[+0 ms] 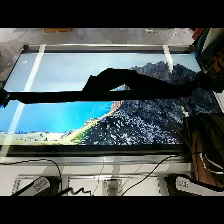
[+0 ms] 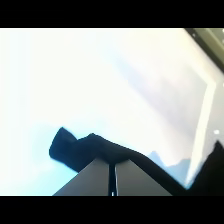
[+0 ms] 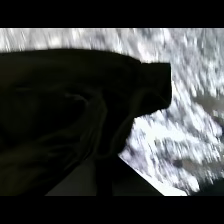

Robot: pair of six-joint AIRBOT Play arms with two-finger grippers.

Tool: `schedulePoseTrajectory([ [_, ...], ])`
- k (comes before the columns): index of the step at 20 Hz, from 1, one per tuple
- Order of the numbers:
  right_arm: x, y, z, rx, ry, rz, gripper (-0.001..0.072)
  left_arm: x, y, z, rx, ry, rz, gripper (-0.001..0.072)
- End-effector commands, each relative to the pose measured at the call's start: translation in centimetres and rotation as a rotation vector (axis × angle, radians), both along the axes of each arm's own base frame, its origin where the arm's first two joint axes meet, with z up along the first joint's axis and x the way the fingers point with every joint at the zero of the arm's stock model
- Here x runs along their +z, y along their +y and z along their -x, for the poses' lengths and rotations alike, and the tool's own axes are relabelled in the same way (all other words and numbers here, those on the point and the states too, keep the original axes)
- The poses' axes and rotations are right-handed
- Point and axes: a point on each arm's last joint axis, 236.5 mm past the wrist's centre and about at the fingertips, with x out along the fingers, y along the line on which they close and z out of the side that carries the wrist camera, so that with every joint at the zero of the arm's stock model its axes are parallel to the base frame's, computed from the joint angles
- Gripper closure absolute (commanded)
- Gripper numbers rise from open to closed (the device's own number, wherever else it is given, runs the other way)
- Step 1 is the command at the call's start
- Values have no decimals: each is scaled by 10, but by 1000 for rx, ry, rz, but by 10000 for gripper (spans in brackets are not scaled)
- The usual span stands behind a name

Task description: Fold the clothes and pants, and hang the long-sleeved shirts on hangers.

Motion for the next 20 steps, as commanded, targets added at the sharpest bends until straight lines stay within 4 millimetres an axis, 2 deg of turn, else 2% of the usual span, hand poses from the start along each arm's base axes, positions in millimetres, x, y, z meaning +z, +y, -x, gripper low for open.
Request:
schedulePoseTrajectory([
  [1,-27,16,33,109,172,-12,695,-38,4,25,-105,203,-141,700],
  [2,-40,26,44,152,229,-18,696,-55,5,38,-146,294,-178,700],
  [5,-82,48,83,184,355,-74,696,-111,21,98,-220,641,-251,699],
  [7,-96,58,114,184,391,-86,696,-135,36,144,-300,877,-320,699],
  [8,-99,64,130,185,399,-93,696,-141,43,159,-315,944,-332,698],
  [9,-103,71,149,187,413,-101,696,-144,45,165,-313,963,-319,699],
  [12,-116,89,197,189,431,-111,696,-145,48,167,-319,966,-325,697],
  [14,-122,100,217,187,419,-124,695,-141,52,156,-308,923,-349,697],
  [16,-121,115,221,183,372,-171,695,-123,47,118,-270,780,-345,698],
  [18,-116,128,218,187,327,-218,695,-82,45,65,-204,587,-355,698],
  [20,-112,137,212,189,297,-260,695,-21,48,15,-125,389,-398,699],
])
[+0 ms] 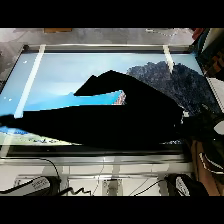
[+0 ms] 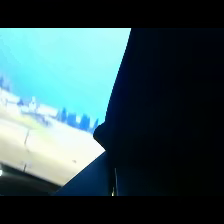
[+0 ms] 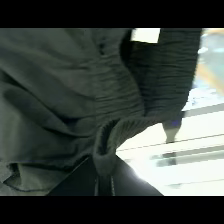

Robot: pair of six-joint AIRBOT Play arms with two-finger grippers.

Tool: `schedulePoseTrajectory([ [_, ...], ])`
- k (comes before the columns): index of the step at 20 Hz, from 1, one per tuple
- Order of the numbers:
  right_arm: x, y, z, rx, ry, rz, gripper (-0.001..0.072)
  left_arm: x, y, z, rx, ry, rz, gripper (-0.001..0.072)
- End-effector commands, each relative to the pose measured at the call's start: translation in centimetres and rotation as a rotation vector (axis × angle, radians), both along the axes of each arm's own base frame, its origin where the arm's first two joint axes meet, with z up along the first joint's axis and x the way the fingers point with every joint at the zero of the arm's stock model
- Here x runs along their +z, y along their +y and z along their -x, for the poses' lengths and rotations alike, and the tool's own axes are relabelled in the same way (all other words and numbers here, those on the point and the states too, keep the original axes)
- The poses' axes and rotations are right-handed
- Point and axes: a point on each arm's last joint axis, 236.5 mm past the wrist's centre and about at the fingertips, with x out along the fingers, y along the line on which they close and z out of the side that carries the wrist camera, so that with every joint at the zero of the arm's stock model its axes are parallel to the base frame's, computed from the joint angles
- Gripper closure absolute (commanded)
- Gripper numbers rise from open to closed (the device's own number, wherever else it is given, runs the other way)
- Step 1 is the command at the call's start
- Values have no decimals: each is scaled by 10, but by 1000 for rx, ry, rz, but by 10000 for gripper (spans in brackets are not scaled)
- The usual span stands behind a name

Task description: Fold the clothes and pants, and hang the long-sleeved shirts on hangers.

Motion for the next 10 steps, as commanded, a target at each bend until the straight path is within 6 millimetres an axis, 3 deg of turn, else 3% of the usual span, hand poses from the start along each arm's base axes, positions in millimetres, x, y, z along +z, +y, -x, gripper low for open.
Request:
schedulePoseTrajectory([
  [1,6,22,-4,-19,-55,-92,695,96,0,-79,25,-339,-45,698],
  [3,8,28,-6,-22,-63,-120,695,146,2,-93,-25,-404,-143,698],
  [4,9,30,-7,-23,-67,-130,695,158,8,-89,-32,-396,-197,698],
  [5,10,31,-7,-23,-70,-134,695,155,14,-76,-33,-340,-224,698],
  [7,10,31,-7,-23,-70,-135,695,110,22,-34,-23,-125,-174,698],
  [10,10,32,-7,-21,-66,-140,695,24,21,21,30,85,-10,698],
])
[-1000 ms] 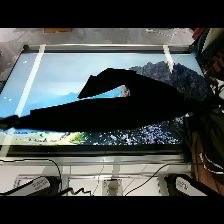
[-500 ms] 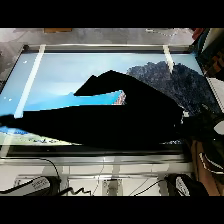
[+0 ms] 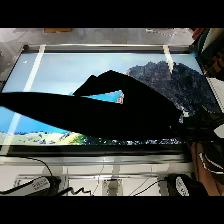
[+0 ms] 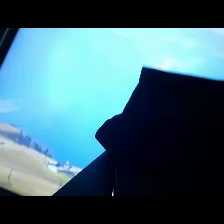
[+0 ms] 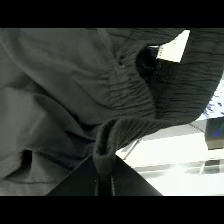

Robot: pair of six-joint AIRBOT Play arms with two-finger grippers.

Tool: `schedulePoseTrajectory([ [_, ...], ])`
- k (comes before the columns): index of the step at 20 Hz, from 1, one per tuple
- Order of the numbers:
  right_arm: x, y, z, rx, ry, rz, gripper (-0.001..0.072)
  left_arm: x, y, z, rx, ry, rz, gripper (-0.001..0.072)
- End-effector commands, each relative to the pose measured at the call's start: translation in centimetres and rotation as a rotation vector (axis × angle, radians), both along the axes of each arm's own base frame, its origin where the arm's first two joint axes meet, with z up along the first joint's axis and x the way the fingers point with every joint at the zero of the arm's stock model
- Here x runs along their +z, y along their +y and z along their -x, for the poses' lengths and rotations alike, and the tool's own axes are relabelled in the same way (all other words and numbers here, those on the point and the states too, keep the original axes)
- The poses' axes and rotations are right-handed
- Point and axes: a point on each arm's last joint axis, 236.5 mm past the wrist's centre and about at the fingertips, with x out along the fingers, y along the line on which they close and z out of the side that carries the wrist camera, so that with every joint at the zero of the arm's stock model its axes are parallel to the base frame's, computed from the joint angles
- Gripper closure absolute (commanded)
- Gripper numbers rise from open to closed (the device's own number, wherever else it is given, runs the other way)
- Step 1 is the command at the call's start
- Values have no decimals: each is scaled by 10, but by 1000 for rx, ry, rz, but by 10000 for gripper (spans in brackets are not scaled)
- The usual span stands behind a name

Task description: Fold the clothes and pants, and hang the long-sleeved shirts on hangers.

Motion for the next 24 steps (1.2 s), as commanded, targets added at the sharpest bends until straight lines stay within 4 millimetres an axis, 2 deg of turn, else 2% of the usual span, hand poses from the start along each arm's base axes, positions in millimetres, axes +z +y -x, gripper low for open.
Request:
schedulePoseTrajectory([
  [1,0,7,4,11,15,-26,695,-78,-3,64,48,232,132,698],
  [2,-1,9,10,22,39,-35,695,-102,-4,81,68,280,168,698],
  [4,-3,15,21,45,84,-52,694,-136,-5,106,98,353,220,698],
  [6,-5,20,32,64,127,-70,695,-153,-1,120,118,397,247,698],
  [11,-33,29,60,59,240,-112,695,-157,22,144,109,500,152,698],
  [14,-42,24,67,60,268,-85,694,-156,27,142,110,485,131,686],
  [15,-42,21,66,59,264,-73,593,-156,27,141,110,483,134,683],
  [16,-43,18,64,54,255,-59,294,-156,24,138,110,475,143,553],
  [17,-44,15,60,47,240,-46,102,-156,23,137,110,470,147,171],
  [18,-43,10,54,37,215,-28,90,-156,22,136,117,464,153,17],
  [19,-40,4,46,27,184,-5,91,-157,20,135,117,461,161,-5],
  [21,-23,-19,15,-11,67,89,93,-157,18,133,141,450,173,-4],
  [22,-12,-37,-3,-50,-4,155,94,-157,18,132,158,445,178,-4],
  [24,14,-81,-37,-176,-114,271,146,-152,19,126,159,433,170,-3],
])
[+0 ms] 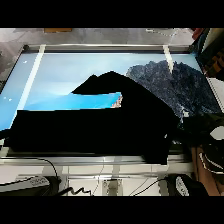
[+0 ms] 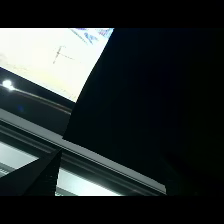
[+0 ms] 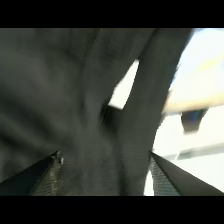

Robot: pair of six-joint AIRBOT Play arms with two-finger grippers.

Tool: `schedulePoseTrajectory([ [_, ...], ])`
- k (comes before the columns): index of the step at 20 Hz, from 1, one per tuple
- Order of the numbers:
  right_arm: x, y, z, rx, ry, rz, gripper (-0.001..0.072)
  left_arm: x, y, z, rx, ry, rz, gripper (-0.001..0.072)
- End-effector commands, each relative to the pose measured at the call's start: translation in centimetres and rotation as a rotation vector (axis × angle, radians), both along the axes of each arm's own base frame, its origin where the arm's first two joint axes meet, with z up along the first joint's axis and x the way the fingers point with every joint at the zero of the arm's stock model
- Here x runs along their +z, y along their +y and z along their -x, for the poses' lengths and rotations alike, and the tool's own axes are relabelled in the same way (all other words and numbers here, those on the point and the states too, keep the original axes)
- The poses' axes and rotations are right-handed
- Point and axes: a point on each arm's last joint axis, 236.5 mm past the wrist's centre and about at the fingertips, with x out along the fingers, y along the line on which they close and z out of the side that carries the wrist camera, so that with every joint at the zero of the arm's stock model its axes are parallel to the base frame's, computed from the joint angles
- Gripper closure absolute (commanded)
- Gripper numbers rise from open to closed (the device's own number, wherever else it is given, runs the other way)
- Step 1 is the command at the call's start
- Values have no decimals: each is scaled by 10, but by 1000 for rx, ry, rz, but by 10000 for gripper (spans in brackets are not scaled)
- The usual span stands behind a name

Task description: Fold the clothes and pants, and hang the long-sleeved shirts on hangers.

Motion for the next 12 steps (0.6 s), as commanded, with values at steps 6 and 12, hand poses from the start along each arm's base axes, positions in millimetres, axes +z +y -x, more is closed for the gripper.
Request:
schedulePoseTrajectory([
  [6,-12,-88,-61,-198,25,-104,165,22,-9,-43,-11,-98,-7,-3],
  [12,-60,-84,-47,-125,89,-325,155,22,-45,-79,-134,-111,-3,-3],
])
